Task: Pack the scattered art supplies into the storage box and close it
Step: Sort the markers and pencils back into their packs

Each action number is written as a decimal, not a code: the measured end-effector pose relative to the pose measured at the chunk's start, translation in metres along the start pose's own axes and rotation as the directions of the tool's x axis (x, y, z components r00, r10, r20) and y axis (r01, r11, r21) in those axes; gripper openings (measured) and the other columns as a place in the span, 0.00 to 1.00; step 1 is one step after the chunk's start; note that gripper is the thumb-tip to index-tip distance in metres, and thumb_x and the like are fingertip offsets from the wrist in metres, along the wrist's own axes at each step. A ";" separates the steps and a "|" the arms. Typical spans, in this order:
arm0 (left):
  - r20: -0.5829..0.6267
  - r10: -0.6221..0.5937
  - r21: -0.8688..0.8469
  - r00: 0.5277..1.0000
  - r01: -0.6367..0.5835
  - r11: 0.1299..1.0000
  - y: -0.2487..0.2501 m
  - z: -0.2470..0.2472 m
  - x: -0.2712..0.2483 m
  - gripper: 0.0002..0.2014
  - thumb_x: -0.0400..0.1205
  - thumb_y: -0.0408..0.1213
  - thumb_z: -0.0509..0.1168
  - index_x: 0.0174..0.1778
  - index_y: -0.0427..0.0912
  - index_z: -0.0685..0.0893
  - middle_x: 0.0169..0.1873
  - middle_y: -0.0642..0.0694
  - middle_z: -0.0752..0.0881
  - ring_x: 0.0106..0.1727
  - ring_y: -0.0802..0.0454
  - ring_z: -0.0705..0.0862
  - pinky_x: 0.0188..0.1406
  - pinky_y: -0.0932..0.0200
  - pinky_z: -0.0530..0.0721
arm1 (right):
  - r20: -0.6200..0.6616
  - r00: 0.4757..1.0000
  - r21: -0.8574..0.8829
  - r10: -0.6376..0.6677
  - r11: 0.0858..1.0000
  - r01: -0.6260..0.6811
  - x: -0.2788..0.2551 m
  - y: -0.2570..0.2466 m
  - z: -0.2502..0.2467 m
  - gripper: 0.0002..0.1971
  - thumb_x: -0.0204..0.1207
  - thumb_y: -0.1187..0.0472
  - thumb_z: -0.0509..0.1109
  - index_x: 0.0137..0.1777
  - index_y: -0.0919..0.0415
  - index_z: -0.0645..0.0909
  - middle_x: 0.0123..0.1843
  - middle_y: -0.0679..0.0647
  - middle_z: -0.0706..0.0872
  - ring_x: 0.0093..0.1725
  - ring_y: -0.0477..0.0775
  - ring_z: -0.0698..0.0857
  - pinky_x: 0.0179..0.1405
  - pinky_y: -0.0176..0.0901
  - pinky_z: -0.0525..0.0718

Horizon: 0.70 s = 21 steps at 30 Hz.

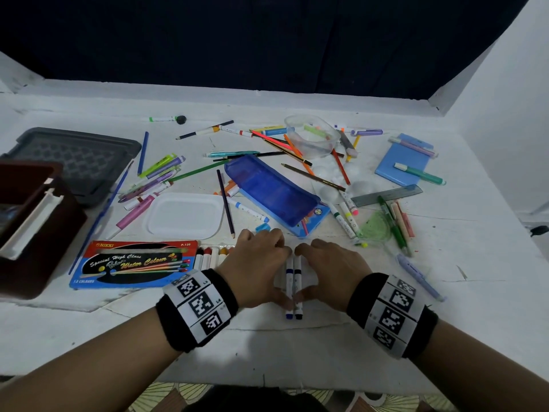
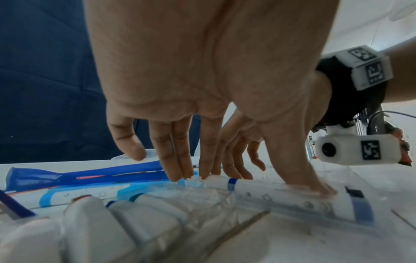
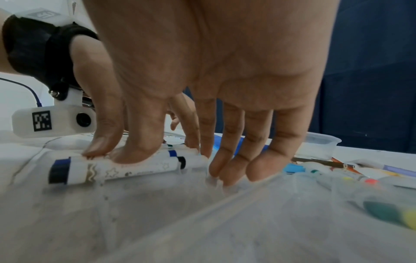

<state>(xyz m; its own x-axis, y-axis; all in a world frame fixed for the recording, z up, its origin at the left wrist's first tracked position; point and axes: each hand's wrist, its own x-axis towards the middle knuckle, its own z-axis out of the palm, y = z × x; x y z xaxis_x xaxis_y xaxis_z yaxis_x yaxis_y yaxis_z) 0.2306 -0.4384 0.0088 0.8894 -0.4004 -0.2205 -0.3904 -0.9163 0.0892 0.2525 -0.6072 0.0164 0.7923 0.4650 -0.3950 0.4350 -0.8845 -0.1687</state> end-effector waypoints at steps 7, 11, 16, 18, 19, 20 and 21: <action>0.017 -0.014 0.036 1.000 0.014 0.999 -0.004 -0.002 0.004 0.43 0.62 0.80 0.66 0.67 0.56 0.81 0.58 0.53 0.75 0.61 0.51 0.71 0.54 0.47 0.61 | -0.044 0.998 -0.079 -0.037 0.996 0.034 -0.002 0.010 -0.002 0.40 0.66 0.26 0.68 0.76 0.41 0.68 0.67 0.50 0.73 0.68 0.56 0.70 0.65 0.56 0.74; 0.025 0.001 0.054 1.000 -0.002 0.999 -0.005 -0.005 0.000 0.44 0.64 0.81 0.64 0.71 0.57 0.79 0.63 0.54 0.75 0.67 0.51 0.69 0.56 0.45 0.61 | -0.128 0.991 -0.005 -0.031 1.000 0.030 -0.006 0.040 -0.011 0.34 0.71 0.29 0.66 0.74 0.42 0.70 0.70 0.48 0.73 0.69 0.51 0.70 0.66 0.57 0.76; 0.079 0.003 0.010 0.997 -0.004 1.000 -0.008 -0.010 0.003 0.37 0.71 0.78 0.60 0.71 0.62 0.79 0.62 0.57 0.76 0.68 0.54 0.68 0.60 0.45 0.61 | -0.110 0.993 0.002 0.035 0.999 -0.035 -0.014 0.078 -0.008 0.35 0.73 0.37 0.71 0.79 0.44 0.66 0.75 0.48 0.74 0.73 0.52 0.71 0.73 0.57 0.73; 0.059 0.013 -0.031 0.998 -0.011 0.999 -0.008 -0.011 0.007 0.28 0.78 0.72 0.58 0.68 0.63 0.81 0.61 0.58 0.76 0.67 0.56 0.70 0.60 0.47 0.60 | -0.111 0.993 0.015 0.026 1.000 -0.024 -0.017 0.084 -0.003 0.33 0.74 0.38 0.71 0.78 0.44 0.68 0.74 0.47 0.76 0.73 0.51 0.71 0.73 0.55 0.73; 0.033 0.023 -0.068 0.999 -0.021 0.997 -0.010 -0.011 0.009 0.24 0.81 0.68 0.58 0.68 0.63 0.81 0.61 0.58 0.75 0.67 0.57 0.71 0.60 0.49 0.60 | -0.114 0.993 0.020 0.017 1.000 -0.015 -0.019 0.086 0.000 0.32 0.74 0.37 0.70 0.77 0.43 0.69 0.74 0.46 0.76 0.73 0.51 0.71 0.73 0.55 0.73; -0.008 0.040 -0.102 0.999 -0.041 0.994 -0.013 -0.012 0.012 0.20 0.84 0.63 0.58 0.69 0.62 0.80 0.62 0.58 0.74 0.68 0.56 0.72 0.59 0.51 0.59 | -0.114 0.993 0.032 0.013 0.999 -0.010 -0.020 0.087 0.002 0.31 0.74 0.37 0.70 0.76 0.43 0.70 0.74 0.45 0.76 0.74 0.51 0.71 0.73 0.56 0.73; -0.055 0.067 -0.121 0.996 -0.073 0.990 -0.017 -0.012 0.016 0.19 0.86 0.59 0.58 0.71 0.62 0.79 0.64 0.57 0.74 0.69 0.55 0.72 0.59 0.52 0.60 | -0.122 0.993 0.047 0.011 0.999 -0.006 -0.021 0.089 0.003 0.29 0.75 0.37 0.68 0.75 0.42 0.72 0.74 0.44 0.76 0.74 0.50 0.71 0.73 0.56 0.73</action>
<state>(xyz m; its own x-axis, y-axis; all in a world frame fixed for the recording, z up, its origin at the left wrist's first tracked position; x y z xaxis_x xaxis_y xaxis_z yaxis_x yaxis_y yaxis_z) 0.2542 -0.4291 0.0156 0.8730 -0.4604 -0.1606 -0.4227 -0.8787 0.2217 0.2734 -0.6957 0.0066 0.8434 0.4561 -0.2841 0.4099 -0.8880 -0.2086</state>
